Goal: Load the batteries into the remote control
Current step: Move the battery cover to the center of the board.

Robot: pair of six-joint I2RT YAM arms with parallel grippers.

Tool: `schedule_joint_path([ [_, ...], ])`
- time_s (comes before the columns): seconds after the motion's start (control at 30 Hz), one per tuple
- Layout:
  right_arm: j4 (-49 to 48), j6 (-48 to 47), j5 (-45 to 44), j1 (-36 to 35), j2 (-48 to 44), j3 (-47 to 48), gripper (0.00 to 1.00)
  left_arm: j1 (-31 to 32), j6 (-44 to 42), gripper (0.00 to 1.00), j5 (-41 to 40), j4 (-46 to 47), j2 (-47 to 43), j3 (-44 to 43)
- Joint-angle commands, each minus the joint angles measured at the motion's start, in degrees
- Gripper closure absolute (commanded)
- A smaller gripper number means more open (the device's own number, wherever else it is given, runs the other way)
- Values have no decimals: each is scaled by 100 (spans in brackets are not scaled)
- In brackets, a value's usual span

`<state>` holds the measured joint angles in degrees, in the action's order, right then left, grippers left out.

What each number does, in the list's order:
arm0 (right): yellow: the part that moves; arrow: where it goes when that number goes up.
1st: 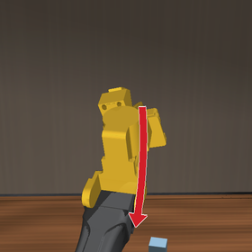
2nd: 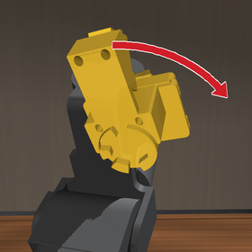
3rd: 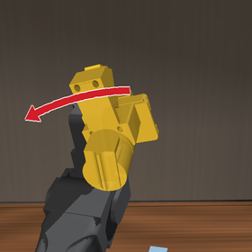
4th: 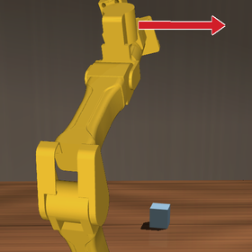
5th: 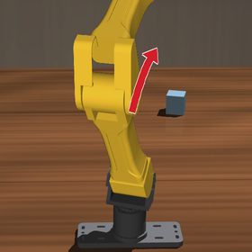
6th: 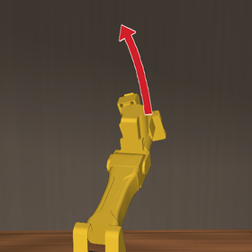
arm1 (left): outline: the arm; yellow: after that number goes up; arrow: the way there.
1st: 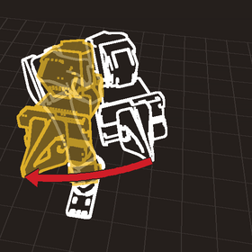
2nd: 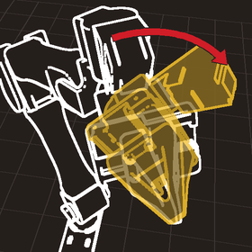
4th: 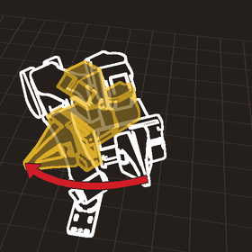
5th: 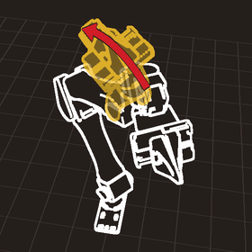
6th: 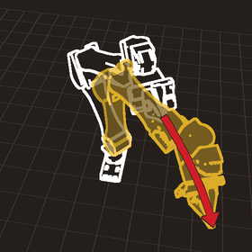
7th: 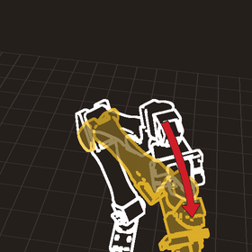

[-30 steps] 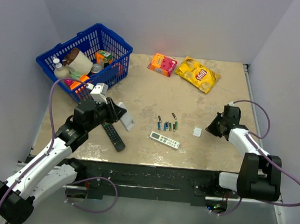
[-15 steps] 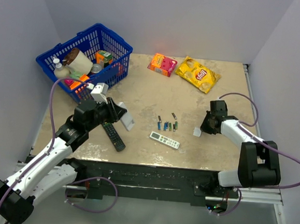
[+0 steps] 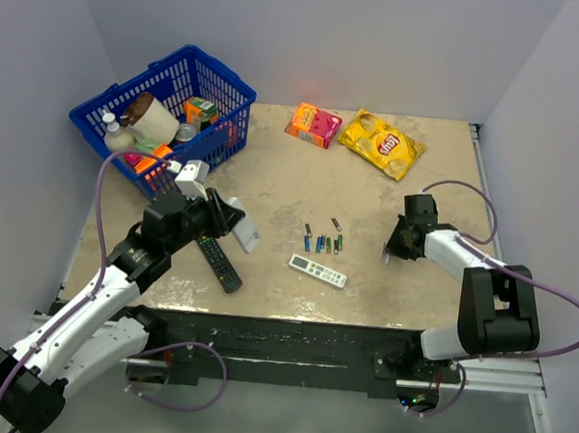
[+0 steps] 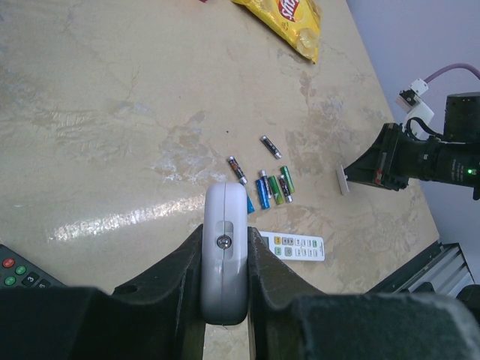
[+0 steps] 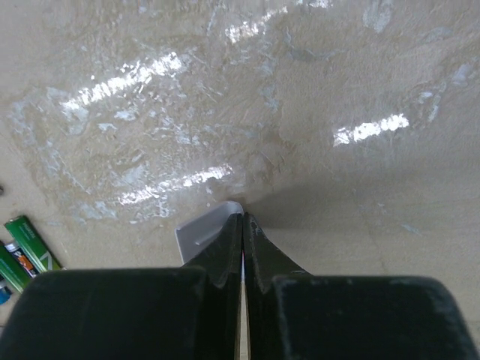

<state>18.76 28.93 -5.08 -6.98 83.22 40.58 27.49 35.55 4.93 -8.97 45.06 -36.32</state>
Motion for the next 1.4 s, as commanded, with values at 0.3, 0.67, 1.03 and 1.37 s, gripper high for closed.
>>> schedule_joint_path([
  [0.3,-119,-1,491,-93,870,29,100,-24,5,100,-1,194,-50,-288],
  [0.67,153,-80,1097,-989,1486,653,100,-33,40,100,70,256,21,-306],
  [1.03,118,-36,1300,-1112,1443,380,98,-24,40,100,105,291,73,-332],
  [1.37,733,-151,221,-1314,196,952,76,-33,22,100,105,265,100,-350],
])
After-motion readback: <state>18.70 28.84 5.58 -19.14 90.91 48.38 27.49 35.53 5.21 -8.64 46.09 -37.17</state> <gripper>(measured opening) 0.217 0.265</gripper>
